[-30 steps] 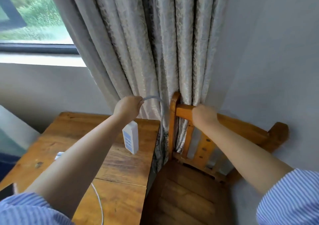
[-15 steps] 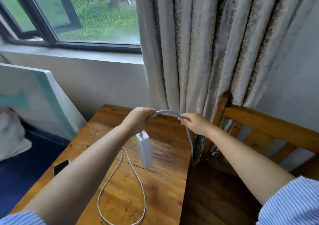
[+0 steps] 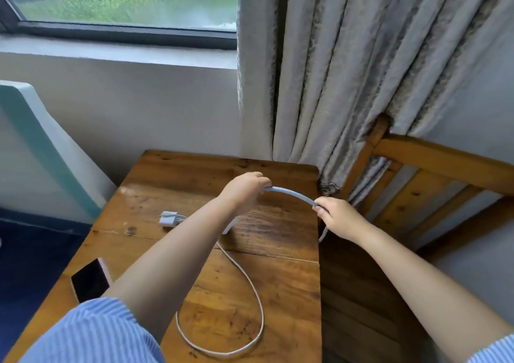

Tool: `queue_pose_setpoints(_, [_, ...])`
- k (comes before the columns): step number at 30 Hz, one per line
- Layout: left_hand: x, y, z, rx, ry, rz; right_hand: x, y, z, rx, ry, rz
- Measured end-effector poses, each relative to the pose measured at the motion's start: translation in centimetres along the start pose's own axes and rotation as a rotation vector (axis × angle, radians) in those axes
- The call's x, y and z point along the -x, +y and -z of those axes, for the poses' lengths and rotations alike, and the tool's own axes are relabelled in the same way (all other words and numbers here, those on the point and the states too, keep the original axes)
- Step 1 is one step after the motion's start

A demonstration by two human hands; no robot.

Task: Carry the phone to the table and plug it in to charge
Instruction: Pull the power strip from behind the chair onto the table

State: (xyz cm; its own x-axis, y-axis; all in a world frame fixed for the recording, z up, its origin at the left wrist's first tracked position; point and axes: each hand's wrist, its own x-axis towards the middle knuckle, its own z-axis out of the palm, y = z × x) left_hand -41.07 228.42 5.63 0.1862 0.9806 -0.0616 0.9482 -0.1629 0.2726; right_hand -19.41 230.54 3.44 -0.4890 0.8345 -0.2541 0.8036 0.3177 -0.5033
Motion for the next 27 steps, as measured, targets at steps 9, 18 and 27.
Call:
queue_pose_setpoints(9, [0.6,-2.6,-7.1,0.015,-0.282,0.304,-0.4,4.4,-1.8,-0.059,-0.077,-0.178])
queue_pose_setpoints(18, [0.2,-3.4,-12.5,-0.065,-0.397,0.476,-4.8,7.4,-5.9,0.046,-0.154,-0.114])
queue_pose_setpoints(27, [-4.9,-6.3,-15.8,-0.180,-0.395,0.380,-10.2,11.0,-8.0,0.083,-0.050,-0.083])
